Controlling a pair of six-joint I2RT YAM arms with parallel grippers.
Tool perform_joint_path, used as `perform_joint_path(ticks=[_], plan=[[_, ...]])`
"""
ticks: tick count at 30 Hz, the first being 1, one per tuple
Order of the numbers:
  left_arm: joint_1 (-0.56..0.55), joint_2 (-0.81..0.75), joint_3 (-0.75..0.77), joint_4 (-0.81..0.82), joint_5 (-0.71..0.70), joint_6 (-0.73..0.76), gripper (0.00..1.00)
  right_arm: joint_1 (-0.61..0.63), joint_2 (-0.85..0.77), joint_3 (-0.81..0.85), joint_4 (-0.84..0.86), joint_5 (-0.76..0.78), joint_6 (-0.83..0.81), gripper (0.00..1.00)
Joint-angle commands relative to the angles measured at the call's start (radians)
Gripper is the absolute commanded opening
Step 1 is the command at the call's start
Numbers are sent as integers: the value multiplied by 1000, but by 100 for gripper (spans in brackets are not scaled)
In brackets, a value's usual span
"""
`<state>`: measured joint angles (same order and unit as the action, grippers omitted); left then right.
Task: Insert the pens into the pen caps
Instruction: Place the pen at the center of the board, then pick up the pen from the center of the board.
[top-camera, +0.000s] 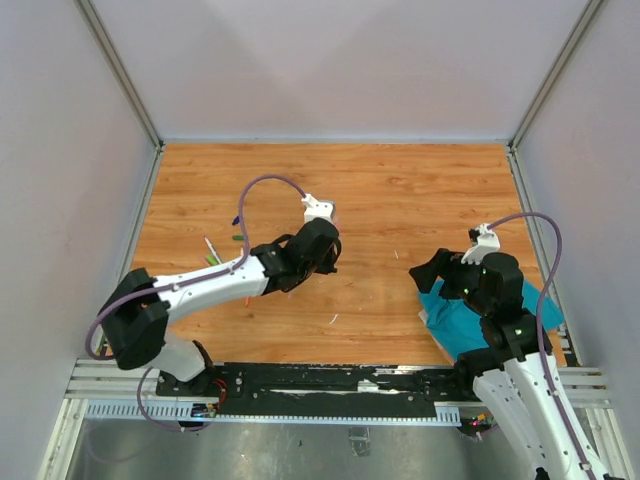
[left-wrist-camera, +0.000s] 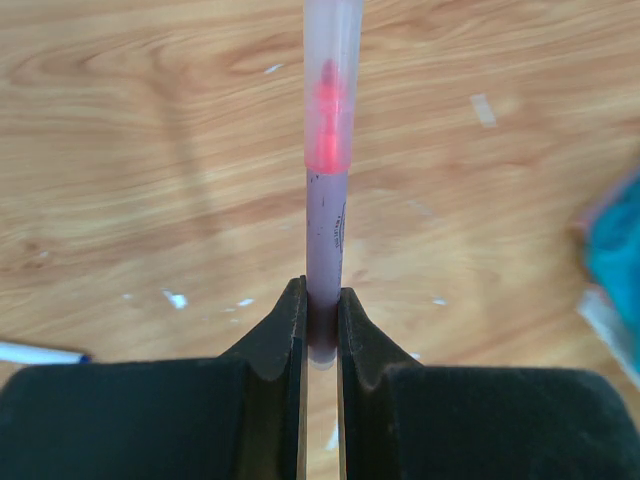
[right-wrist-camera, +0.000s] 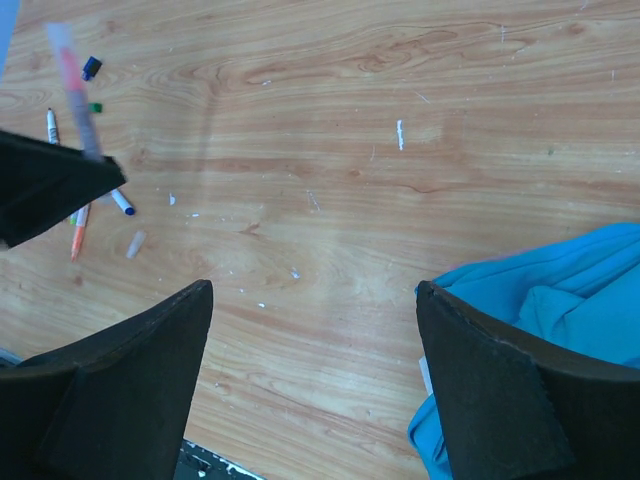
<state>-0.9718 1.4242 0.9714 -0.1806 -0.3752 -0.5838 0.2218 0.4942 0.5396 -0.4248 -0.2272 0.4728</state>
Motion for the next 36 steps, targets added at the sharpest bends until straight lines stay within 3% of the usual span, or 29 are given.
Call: perform_joint_path(ticks=[1,6,15,22,25,31,36], plan=[[92,125,77,-128,42,25,1,-13,-46,-16,-75,-29,18,82],[201,262,143,-195,89,56,1,-13,-65,-26,-107,-22,24,82],[272,389,179,-236,117,58,2,-13,-47,-20,-116,-36,18,81],[283,410,156,-225,113,43,26,-13,-46,-30,-115,-46,21,81],[286,401,138,-211,111,35,32,-13,-52,-36,-115,-47,26,81],[291,392,125,-204,109,30,33,-13,-63,-43,-121,-52,35,81],[296,393,127,-201,105,30,19,-13,-73,-40,-129,-46,37,81]])
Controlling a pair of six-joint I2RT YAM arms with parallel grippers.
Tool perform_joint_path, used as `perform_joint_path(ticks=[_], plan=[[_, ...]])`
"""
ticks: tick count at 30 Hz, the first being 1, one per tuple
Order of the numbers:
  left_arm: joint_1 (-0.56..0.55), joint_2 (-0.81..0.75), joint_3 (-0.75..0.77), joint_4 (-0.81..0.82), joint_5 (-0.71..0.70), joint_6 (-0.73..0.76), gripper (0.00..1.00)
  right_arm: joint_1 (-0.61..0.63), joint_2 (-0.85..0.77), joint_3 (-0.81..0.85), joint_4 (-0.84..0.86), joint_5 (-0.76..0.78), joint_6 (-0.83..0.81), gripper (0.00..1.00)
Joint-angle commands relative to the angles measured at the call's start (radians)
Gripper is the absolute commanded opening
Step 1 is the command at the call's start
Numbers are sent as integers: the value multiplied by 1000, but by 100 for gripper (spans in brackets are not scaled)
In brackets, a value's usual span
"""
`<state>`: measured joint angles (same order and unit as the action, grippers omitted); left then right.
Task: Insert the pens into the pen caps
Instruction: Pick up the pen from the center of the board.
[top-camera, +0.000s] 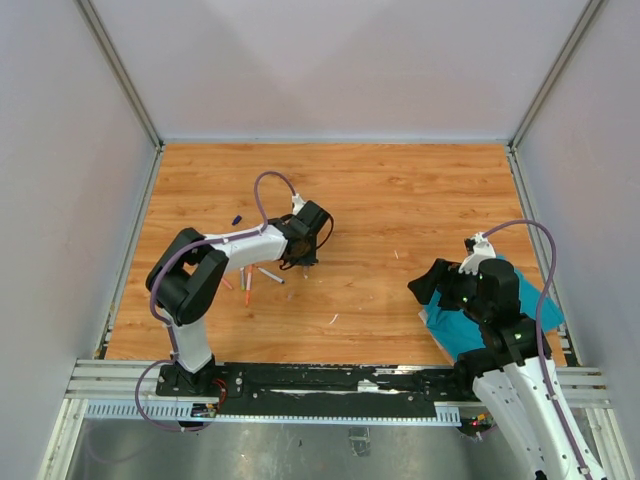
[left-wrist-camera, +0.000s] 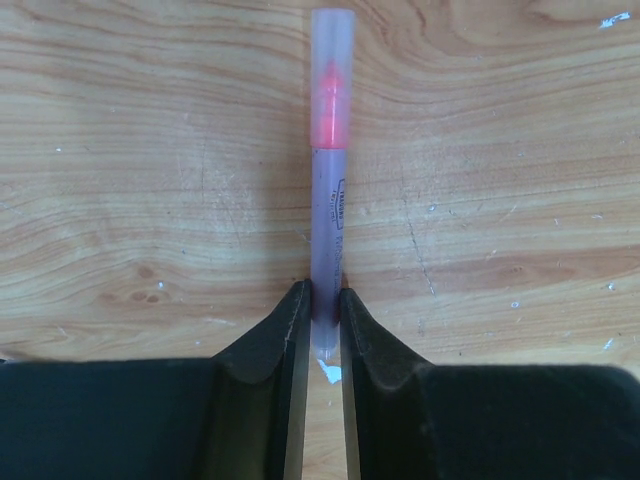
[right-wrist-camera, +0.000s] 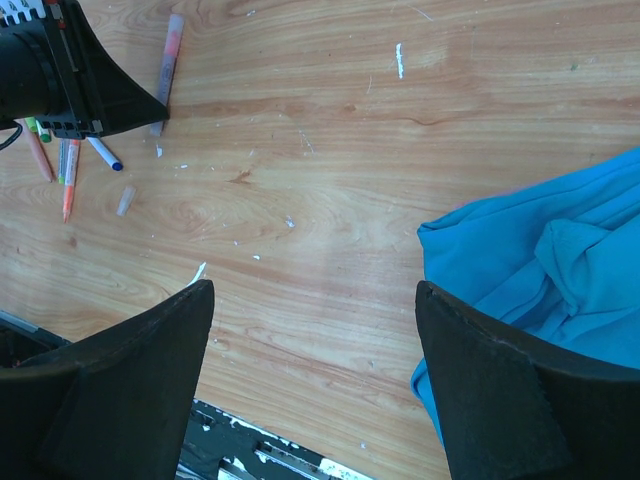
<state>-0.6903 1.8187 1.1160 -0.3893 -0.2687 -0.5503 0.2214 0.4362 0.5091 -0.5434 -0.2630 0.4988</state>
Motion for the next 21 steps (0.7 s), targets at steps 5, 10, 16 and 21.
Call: perform_joint_path(ticks=[5,10,16,21], plan=[[35,-18,-33,13,-11,-16,19,-13,-18,-6,-16,-8,13,81],[41,-40,-44,29,-12,-30,22,-12,-8,2,-16,-14,14,81],[41,-70,-38,49,0,-17,37,-13,-7,3,-16,-20,18,81],[41,-118,0,53,7,33,39,-12,-3,10,-16,-27,13,81]])
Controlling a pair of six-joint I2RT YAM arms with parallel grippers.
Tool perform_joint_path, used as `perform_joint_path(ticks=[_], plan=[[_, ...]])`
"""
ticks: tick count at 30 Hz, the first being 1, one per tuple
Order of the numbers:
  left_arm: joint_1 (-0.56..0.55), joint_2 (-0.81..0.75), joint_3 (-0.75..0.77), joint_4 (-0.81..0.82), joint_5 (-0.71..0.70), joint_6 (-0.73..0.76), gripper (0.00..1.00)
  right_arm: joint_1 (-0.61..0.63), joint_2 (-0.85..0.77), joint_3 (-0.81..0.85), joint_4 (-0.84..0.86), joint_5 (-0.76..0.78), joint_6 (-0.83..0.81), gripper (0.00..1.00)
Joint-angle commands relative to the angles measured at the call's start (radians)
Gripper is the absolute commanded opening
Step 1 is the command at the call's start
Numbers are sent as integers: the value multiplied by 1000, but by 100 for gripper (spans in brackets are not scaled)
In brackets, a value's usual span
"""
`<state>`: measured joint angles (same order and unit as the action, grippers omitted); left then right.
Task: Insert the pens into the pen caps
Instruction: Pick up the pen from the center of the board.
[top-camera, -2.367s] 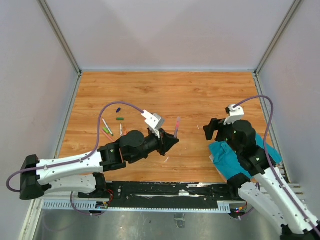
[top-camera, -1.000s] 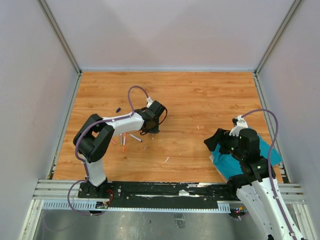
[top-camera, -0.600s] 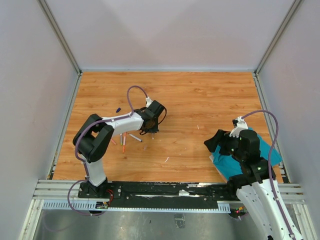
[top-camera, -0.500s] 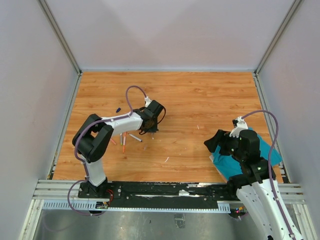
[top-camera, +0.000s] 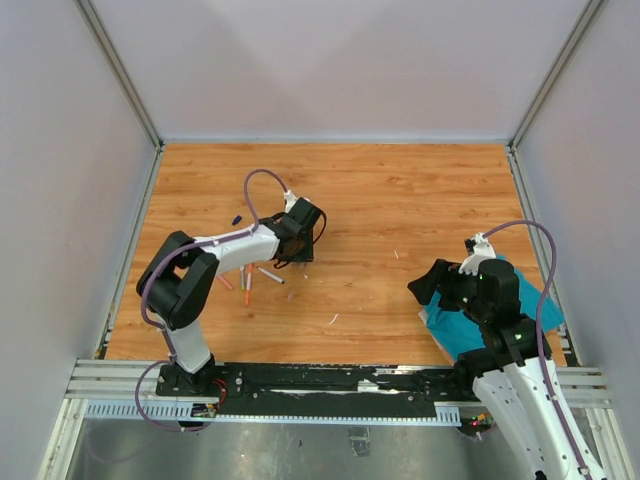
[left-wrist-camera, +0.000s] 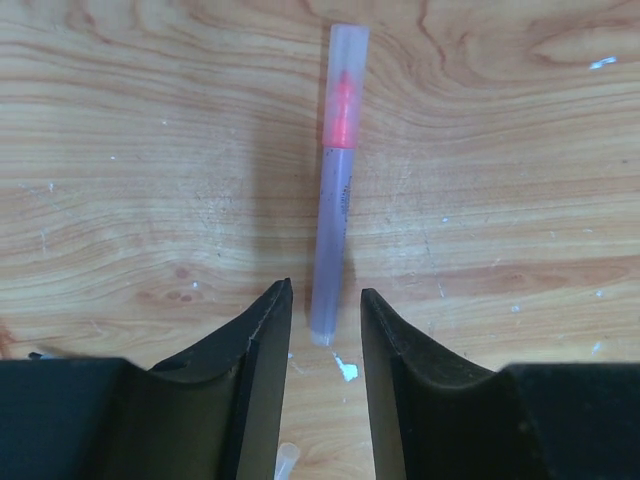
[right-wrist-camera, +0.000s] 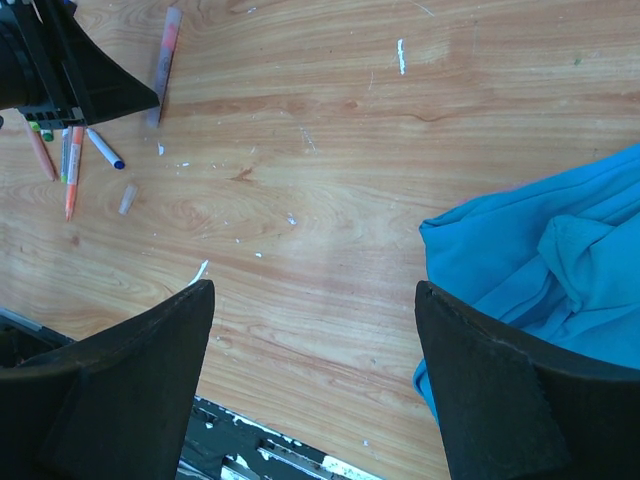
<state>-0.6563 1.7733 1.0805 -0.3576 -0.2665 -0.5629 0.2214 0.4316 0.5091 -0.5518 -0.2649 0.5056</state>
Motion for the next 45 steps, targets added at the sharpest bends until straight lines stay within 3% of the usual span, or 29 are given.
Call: perform_joint_path(ticks=[1,6,17,22,30,38,45], plan=[[7,-91,41,22,2,55,39,-12,4,16,-7,-34,4,81],[7,-207,28,22,-17,87,40,-12,28,37,-23,-57,-14,82],[7,-544,-163,-55,-146,7,44,-13,142,21,12,-123,-47,83],[7,-560,-229,-128,-156,-25,45,-13,189,37,-17,-13,8,85],[28,-553,-298,-205,-247,-104,46,-13,203,40,-16,-19,-34,87],[148,-558,-357,-100,-37,-28,42,-13,180,34,6,-94,-70,90],[197,-500,-373,-98,-22,5,40,-13,177,33,5,-96,-71,90]])
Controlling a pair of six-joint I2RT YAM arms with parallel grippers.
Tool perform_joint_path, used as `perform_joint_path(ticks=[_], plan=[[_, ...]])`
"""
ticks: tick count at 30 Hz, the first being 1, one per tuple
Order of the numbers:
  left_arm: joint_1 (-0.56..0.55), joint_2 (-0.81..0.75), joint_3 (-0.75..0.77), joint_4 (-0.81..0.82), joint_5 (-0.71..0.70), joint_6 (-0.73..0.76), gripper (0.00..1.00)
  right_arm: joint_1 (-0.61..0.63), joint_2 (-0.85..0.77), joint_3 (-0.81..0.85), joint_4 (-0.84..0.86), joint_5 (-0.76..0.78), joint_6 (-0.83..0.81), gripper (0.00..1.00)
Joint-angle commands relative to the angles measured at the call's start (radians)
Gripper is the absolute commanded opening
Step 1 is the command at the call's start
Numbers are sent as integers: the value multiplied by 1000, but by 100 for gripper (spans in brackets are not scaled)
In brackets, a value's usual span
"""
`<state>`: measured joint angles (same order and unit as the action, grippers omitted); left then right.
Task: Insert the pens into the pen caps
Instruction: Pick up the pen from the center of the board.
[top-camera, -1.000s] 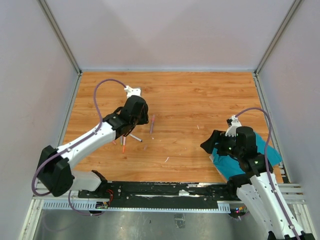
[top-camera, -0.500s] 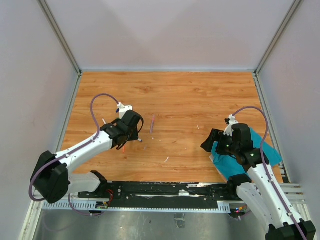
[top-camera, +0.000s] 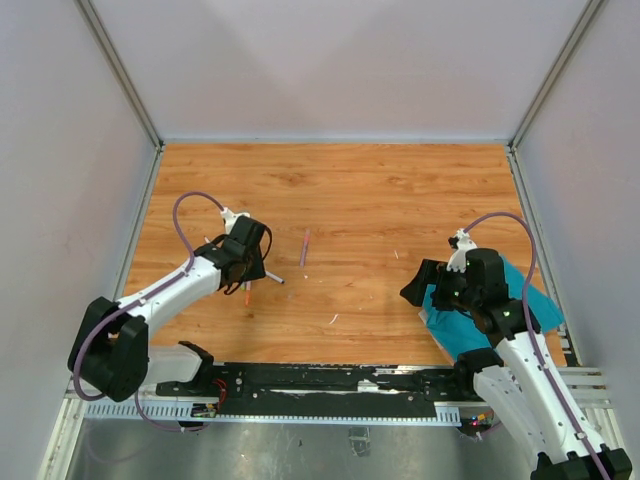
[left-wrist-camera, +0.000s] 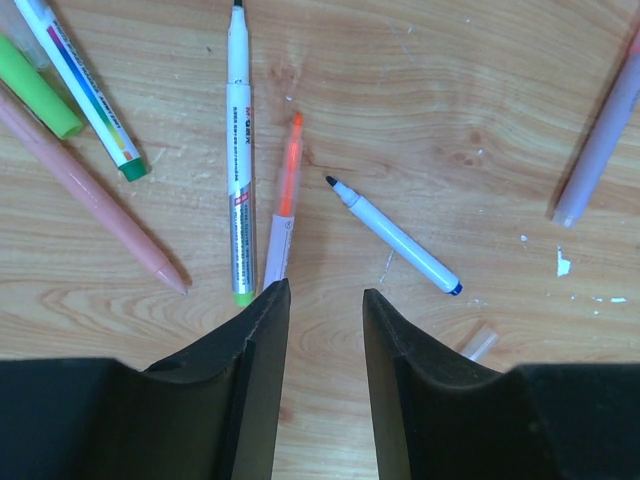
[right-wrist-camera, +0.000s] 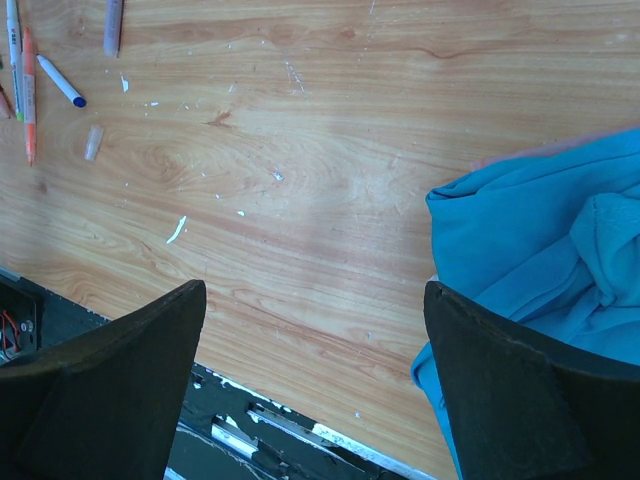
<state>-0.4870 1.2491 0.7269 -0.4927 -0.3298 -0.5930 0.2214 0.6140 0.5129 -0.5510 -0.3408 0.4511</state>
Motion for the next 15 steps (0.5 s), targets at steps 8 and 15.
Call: perform_joint_path(ticks=[8,15], plan=[[47,105,-26,47,15,34,37,-12,-15,20,9,-22,-17,90],[60,119,-41,72,34,39,37,-13,-19,18,13,-31,-17,89]])
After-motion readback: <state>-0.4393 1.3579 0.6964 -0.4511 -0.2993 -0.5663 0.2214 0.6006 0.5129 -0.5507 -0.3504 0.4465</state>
